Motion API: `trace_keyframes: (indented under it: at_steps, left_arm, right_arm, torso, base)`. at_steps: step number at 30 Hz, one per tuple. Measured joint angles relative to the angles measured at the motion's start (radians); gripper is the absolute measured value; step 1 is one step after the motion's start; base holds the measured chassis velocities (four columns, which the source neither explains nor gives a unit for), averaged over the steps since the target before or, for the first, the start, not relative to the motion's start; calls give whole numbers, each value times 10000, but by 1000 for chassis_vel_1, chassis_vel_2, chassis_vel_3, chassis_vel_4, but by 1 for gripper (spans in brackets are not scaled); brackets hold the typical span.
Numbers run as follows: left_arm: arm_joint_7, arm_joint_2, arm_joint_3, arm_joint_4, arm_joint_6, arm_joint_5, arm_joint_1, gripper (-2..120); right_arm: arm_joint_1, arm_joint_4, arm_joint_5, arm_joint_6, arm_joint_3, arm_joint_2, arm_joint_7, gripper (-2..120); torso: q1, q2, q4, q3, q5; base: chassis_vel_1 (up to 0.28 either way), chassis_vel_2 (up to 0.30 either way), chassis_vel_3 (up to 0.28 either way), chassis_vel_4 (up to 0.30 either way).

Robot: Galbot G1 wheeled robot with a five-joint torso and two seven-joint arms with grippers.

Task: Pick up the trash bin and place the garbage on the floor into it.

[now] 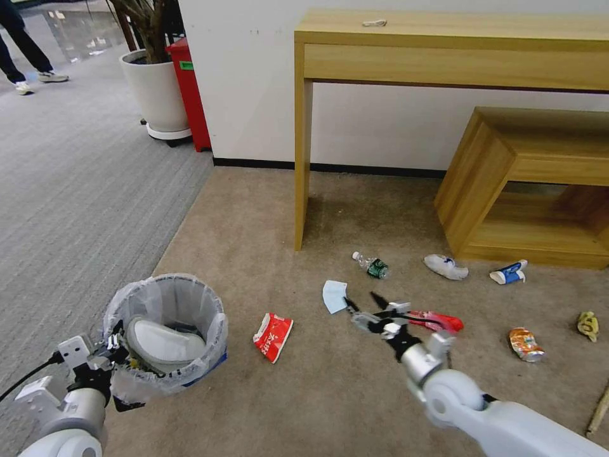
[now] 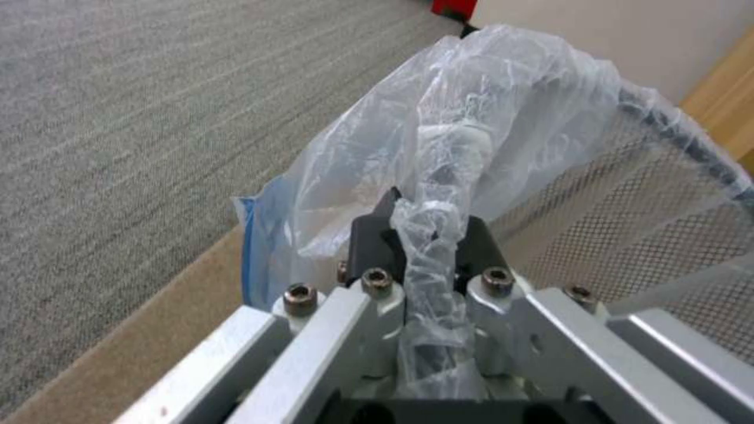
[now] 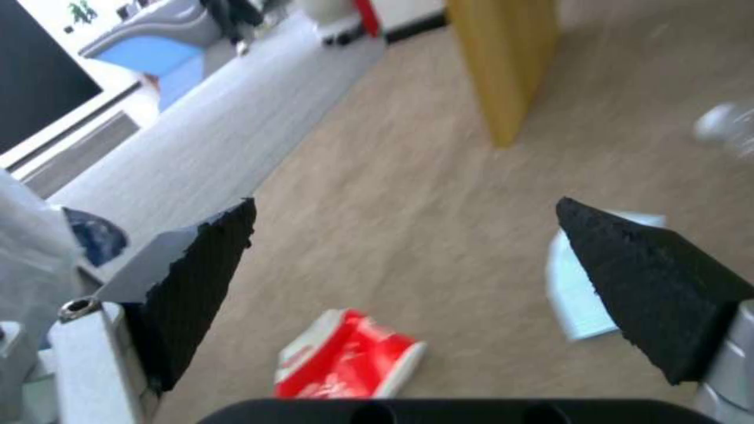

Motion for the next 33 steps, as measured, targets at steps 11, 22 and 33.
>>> trace_keyframes:
  at_steps: [11, 22, 33]
  left_arm:
    - [44, -146, -67, 205, -77, 72, -73, 3]
    - [76, -272, -31, 566, -222, 245, -228, 3]
    - [83, -313, -180, 667, -309, 297, -197, 3]
  right_arm:
    - [1624, -778, 724, -928, -1863, 1602, 1549, 100]
    - [2131, -1866, 1100, -1804, -2548, 3177, 2883, 100]
    - [2145, -2998, 976, -1985, -2867, 5094, 3444, 100]
  torso:
    - [0, 0, 0, 0, 0]
    - [0, 0, -1, 0, -2]
    - [0, 0, 0, 0, -2]
  base:
    - [0, 0, 0, 0]
    - [0, 0, 0, 0]
    - [0, 0, 0, 0]
